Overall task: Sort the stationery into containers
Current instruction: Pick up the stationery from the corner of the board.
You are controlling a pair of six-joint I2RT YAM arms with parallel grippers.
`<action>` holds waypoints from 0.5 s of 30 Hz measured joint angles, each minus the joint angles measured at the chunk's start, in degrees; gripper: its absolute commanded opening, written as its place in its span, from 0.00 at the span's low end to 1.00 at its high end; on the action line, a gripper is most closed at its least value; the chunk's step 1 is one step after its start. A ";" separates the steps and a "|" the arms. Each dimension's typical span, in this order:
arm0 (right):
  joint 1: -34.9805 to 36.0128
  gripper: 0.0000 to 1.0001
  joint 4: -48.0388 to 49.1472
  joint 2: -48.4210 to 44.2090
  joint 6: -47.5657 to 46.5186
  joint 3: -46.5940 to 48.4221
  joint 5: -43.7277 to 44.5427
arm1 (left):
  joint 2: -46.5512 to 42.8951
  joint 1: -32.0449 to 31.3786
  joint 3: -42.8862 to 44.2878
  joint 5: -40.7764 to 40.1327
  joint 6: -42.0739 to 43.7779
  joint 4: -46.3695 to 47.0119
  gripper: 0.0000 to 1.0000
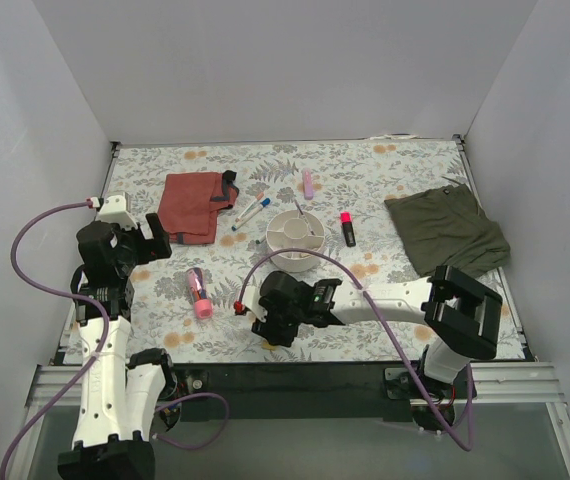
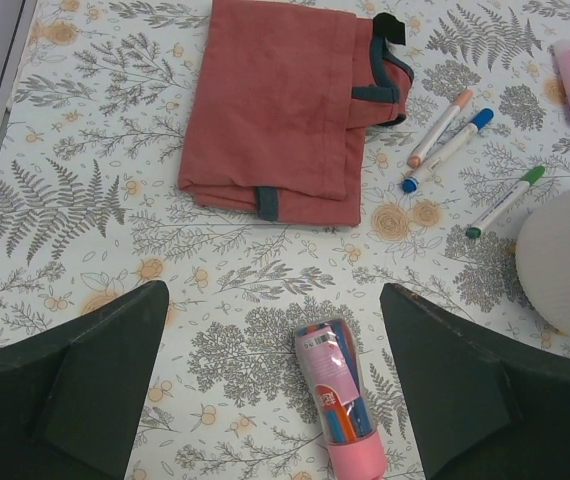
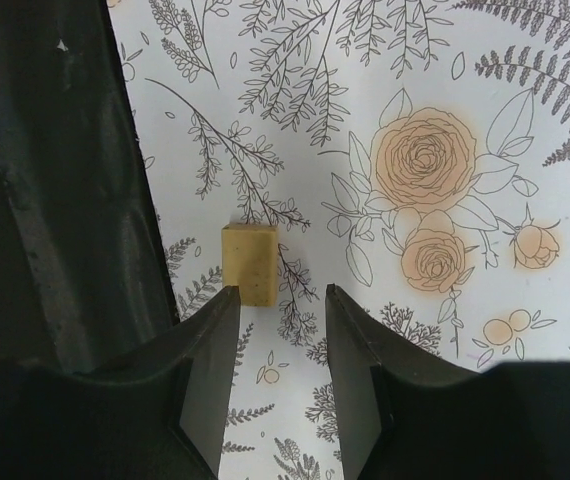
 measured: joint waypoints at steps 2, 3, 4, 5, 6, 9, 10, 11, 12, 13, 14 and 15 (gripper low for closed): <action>0.11 0.48 0.37 0.90 -0.09 0.00 0.07 | -0.13 0.00 -0.04 0.00 -0.13 0.20 0.88; 0.24 0.49 0.52 1.20 -0.09 0.00 0.07 | -0.28 0.00 -0.07 0.00 -0.17 0.35 0.88; 0.37 0.49 0.68 1.42 -0.09 0.02 0.07 | -0.44 0.00 -0.13 0.00 -0.26 0.42 0.88; 0.68 0.49 0.83 1.75 -0.07 0.13 0.09 | -0.74 0.00 -0.33 -0.02 -0.26 0.57 0.88; 0.98 0.49 1.01 2.10 -0.09 0.24 0.07 | -1.11 0.00 -0.59 -0.04 -0.26 0.70 0.88; 2.08 0.49 1.05 3.39 -0.04 1.09 0.00 | -2.10 0.00 -1.40 -0.15 -0.28 0.72 0.88; 2.27 0.50 1.09 3.72 -0.04 1.38 0.02 | -2.23 0.00 -1.44 -0.17 -0.26 0.72 0.88; 2.54 0.50 1.22 4.22 -0.04 1.68 0.02 | -2.34 0.00 -1.46 -0.20 -0.26 0.74 0.88; 2.69 0.50 1.33 4.72 -0.04 2.01 0.02 | -2.47 0.00 -1.46 -0.20 -0.26 0.74 0.88; 2.82 0.49 1.51 5.20 -0.04 2.19 0.02 | -2.54 0.00 -1.46 -0.22 -0.28 0.74 0.88; 2.86 0.50 1.57 5.64 -0.04 2.36 0.04 | -2.62 0.00 -1.46 -0.20 -0.28 0.74 0.88; 2.86 0.49 1.79 6.05 -0.07 2.49 0.02 | -2.67 0.00 -1.46 -0.20 -0.31 0.74 0.88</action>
